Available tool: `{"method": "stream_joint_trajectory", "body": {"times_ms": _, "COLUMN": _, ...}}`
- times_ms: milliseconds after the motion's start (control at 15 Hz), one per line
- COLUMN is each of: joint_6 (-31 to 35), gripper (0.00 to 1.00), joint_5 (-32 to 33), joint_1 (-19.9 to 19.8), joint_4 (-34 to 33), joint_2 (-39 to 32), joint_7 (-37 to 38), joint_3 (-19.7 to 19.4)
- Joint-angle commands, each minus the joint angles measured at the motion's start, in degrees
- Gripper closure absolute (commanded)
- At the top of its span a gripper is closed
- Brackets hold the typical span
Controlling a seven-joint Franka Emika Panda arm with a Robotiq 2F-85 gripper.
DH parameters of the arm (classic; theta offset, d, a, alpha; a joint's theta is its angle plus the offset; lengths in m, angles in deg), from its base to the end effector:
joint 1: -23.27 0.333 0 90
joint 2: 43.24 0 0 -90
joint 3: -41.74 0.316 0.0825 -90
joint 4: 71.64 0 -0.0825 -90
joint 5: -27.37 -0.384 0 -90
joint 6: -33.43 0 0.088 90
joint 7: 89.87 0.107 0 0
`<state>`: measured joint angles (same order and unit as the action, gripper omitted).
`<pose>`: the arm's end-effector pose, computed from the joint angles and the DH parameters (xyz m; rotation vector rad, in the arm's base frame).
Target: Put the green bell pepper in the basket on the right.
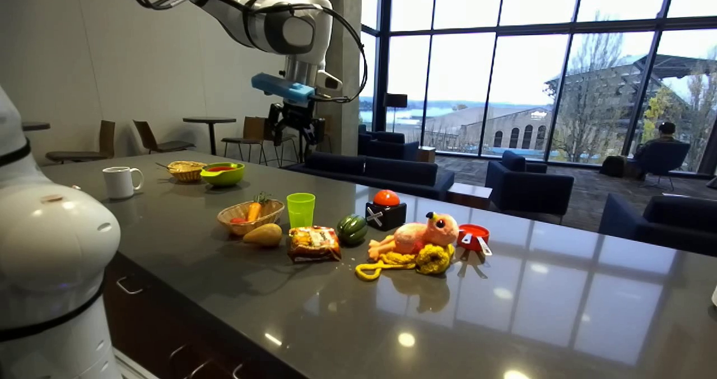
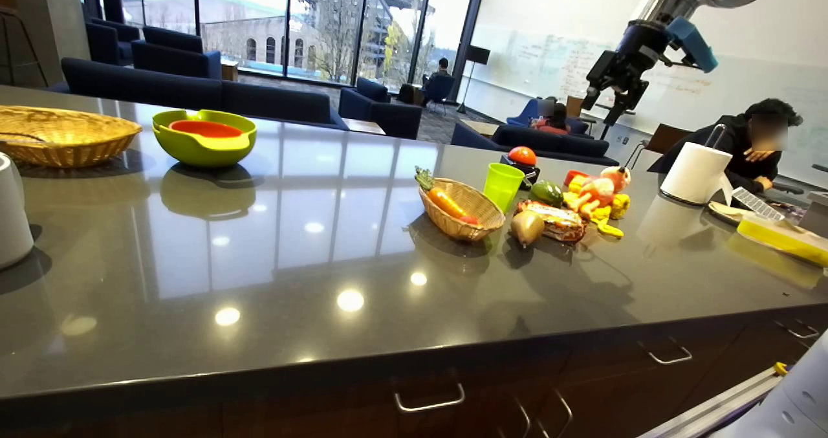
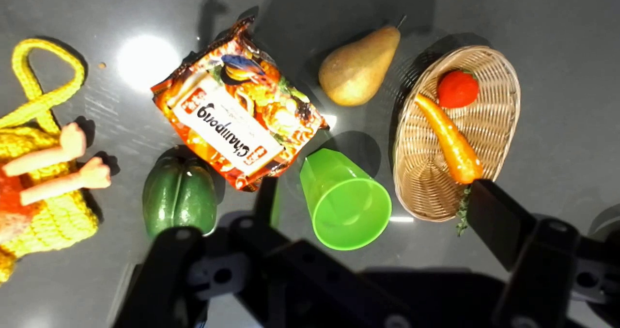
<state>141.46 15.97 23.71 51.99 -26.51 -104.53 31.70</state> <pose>0.4656 -0.0699 0.5214 -2.9080 -0.0505 -0.0923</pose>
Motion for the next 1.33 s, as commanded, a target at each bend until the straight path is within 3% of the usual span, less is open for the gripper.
{"method": "stream_joint_trajectory", "body": {"times_ms": 0, "joint_6": 3.2, "gripper": 0.00, "joint_5": 0.1, "joint_1": -0.9, "joint_4": -3.0, "joint_2": -5.2, "joint_7": -3.1, "joint_3": 0.7}}
{"method": "stream_joint_trajectory", "body": {"times_ms": 467, "joint_6": 7.3, "gripper": 0.00, "joint_5": 0.1, "joint_1": -2.5, "joint_4": -11.2, "joint_2": -17.6, "joint_7": -5.8, "joint_3": 1.0}}
{"method": "stream_joint_trajectory", "body": {"times_ms": 1000, "joint_6": 7.8, "gripper": 0.00, "joint_5": 0.2, "joint_1": -5.9, "joint_4": -26.8, "joint_2": -31.6, "joint_7": -4.5, "joint_3": 3.4}}
{"method": "stream_joint_trajectory", "body": {"times_ms": 1067, "joint_6": 8.9, "gripper": 0.00, "joint_5": 0.4, "joint_1": -6.0, "joint_4": -21.7, "joint_2": -28.1, "joint_7": -4.7, "joint_3": 3.9}}
{"method": "stream_joint_trajectory", "body": {"times_ms": 1267, "joint_6": 8.8, "gripper": 0.00, "joint_5": 0.4, "joint_1": -6.5, "joint_4": -22.6, "joint_2": -29.5, "joint_7": -4.7, "joint_3": 4.5}}
